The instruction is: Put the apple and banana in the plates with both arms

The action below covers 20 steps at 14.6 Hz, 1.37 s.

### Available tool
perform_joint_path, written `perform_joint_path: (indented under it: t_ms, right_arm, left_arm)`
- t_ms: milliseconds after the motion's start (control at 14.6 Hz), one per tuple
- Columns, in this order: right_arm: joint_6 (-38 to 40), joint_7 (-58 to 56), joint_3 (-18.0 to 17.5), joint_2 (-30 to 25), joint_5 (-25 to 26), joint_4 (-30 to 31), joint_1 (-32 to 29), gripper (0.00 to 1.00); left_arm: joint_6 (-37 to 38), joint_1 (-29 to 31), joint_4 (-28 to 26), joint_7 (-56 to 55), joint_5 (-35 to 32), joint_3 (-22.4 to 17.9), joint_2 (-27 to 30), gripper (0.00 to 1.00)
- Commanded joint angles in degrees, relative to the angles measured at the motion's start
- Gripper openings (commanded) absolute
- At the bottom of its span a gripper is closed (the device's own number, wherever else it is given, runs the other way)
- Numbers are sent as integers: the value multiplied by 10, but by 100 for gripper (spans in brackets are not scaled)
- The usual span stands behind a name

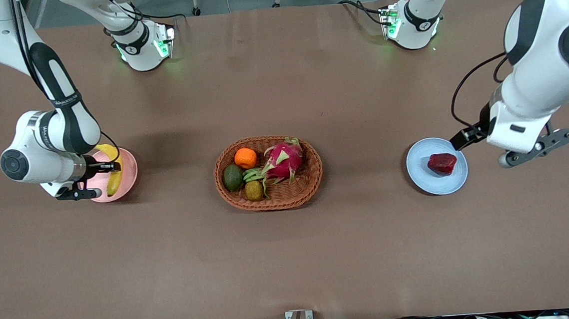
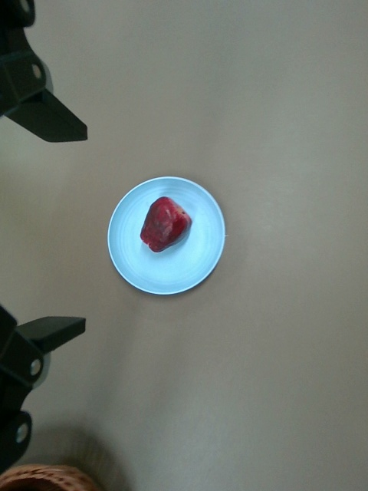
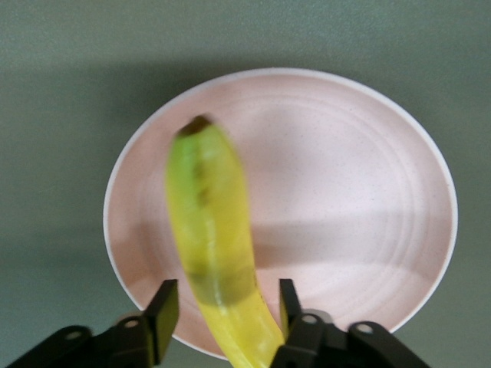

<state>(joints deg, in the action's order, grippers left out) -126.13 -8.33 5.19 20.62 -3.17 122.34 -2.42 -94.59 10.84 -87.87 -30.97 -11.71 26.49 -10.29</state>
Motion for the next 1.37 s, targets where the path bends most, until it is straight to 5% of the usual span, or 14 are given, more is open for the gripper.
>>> perform_joint_path:
  t_ms: [0,274,617,960,1303]
  right_arm:
    - [35,3,-3,-27,8,-13,0,100]
    - [228,3,-2,-36,9,-207,-2,100]
    - [391,9,-2,-39,1,-409,-1,100]
    - [422,21,-1,-98,10,-446,-1,100]
    - [423,26,0,-101,11,-485,-8,100]
  left_arm:
    - [28,9,-6,105,9,-2,67,100]
    - [70,35,-10,203,88,-12,112,100]
    - [104,-129,-34,260,93,-203,155,100]
    - [112,-140,-64,260,102,-212,185,100]
    - [117,-139,-64,246,116,-212,194,100]
